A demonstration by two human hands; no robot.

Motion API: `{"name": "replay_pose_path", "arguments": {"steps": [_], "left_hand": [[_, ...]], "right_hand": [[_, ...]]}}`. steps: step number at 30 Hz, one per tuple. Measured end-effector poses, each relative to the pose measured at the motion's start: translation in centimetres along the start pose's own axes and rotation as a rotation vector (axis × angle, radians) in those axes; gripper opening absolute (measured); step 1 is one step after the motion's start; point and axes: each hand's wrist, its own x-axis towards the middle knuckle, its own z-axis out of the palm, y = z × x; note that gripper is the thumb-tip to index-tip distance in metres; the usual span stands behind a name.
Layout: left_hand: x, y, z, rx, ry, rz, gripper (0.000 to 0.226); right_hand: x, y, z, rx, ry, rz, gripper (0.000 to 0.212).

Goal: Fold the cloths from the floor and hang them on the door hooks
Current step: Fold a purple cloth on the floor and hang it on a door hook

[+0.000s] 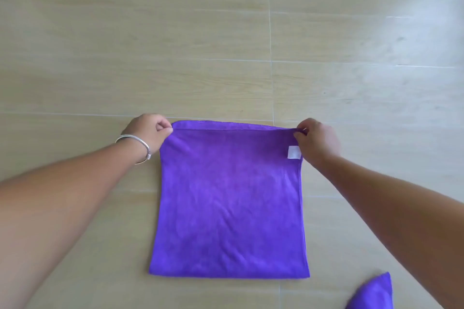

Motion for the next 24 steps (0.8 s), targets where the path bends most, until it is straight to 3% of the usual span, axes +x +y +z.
{"name": "replay_pose_path", "arguments": {"steps": [2, 4, 7, 10, 12, 15, 18, 21, 24], "left_hand": [[2.3, -0.8, 2.6, 0.017, 0.052, 0.010, 0.013], [2.8, -1.6, 4.5, 0.098, 0.123, 0.105, 0.028], [0.1, -2.3, 5.3, 0.346, 0.200, 0.477, 0.045], [-5.5, -2.7, 7.0, 0.509, 0.025, 0.608, 0.059], [-9.4, -3.0, 9.0, 0.585, -0.163, 0.574, 0.067], [-10.3, -3.5, 10.9, 0.671, -0.249, 0.535, 0.072], [-5.6, -3.4, 11.0, 0.710, -0.175, 0.567, 0.074], [-0.6, -1.6, 9.8, 0.815, -0.187, 0.488, 0.072], [-0.3, -0.1, 9.4, 0.809, -0.179, 0.453, 0.068]], "right_hand": [[2.1, 1.1, 2.5, -0.025, 0.036, -0.057, 0.028], [2.8, 2.0, 4.1, -0.102, 0.115, -0.209, 0.041], [1.4, 2.4, 4.2, -0.248, 0.193, -0.664, 0.050], [-3.3, 2.6, 5.0, -0.322, 0.064, -0.882, 0.046], [-6.6, 3.0, 6.5, -0.455, -0.125, -0.886, 0.057], [-6.9, 4.2, 7.6, -0.686, -0.328, -0.798, 0.079], [-3.0, 3.5, 7.3, -0.756, -0.279, -0.771, 0.082], [0.5, 1.3, 6.2, -0.783, -0.217, -0.664, 0.076], [0.1, 0.7, 6.4, -0.714, -0.216, -0.659, 0.073]]}}
